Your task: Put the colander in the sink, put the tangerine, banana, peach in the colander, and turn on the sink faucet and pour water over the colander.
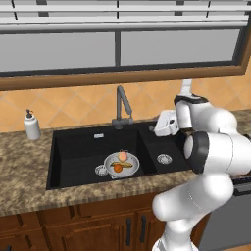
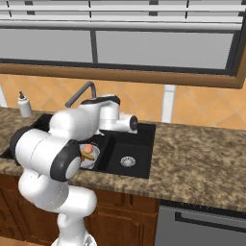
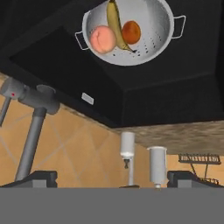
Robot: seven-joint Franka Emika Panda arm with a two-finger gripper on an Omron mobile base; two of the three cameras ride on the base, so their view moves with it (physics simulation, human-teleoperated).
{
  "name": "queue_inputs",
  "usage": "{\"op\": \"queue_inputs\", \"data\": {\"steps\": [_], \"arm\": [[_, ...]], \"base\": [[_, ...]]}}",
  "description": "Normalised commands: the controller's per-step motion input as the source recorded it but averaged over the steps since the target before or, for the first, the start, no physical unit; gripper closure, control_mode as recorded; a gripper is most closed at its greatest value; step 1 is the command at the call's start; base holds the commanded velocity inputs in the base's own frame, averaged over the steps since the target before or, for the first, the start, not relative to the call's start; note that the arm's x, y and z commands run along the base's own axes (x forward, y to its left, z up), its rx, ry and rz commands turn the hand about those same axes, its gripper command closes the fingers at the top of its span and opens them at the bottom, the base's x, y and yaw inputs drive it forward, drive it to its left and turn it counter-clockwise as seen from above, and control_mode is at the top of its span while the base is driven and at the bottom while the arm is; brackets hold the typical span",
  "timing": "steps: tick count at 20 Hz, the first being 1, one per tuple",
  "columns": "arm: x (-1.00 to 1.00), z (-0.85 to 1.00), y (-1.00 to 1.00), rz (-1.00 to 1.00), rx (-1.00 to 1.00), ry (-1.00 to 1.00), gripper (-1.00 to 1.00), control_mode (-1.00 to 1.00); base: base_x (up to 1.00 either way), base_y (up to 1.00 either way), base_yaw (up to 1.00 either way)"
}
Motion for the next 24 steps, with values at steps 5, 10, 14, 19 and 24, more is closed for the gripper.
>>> {"op": "queue_inputs", "data": {"steps": [5,10,14,19,24], "arm": [[0.47,0.05,0.06,0.0,0.12,-0.05,-1.0,-1.0],[0.42,0.21,0.0,0.0,0.09,0.0,-1.0,-1.0],[0.23,0.09,0.01,0.0,0.03,-0.01,-1.0,-1.0],[0.15,-0.13,0.06,-0.04,0.01,-0.01,-1.0,-1.0],[0.23,-0.24,0.01,-0.06,0.03,0.0,-1.0,-1.0]], "base": [[0.0,0.0,0.0],[0.0,0.0,0.0],[0.0,0.0,0.0],[0.0,0.0,0.0],[0.0,0.0,0.0]]}}
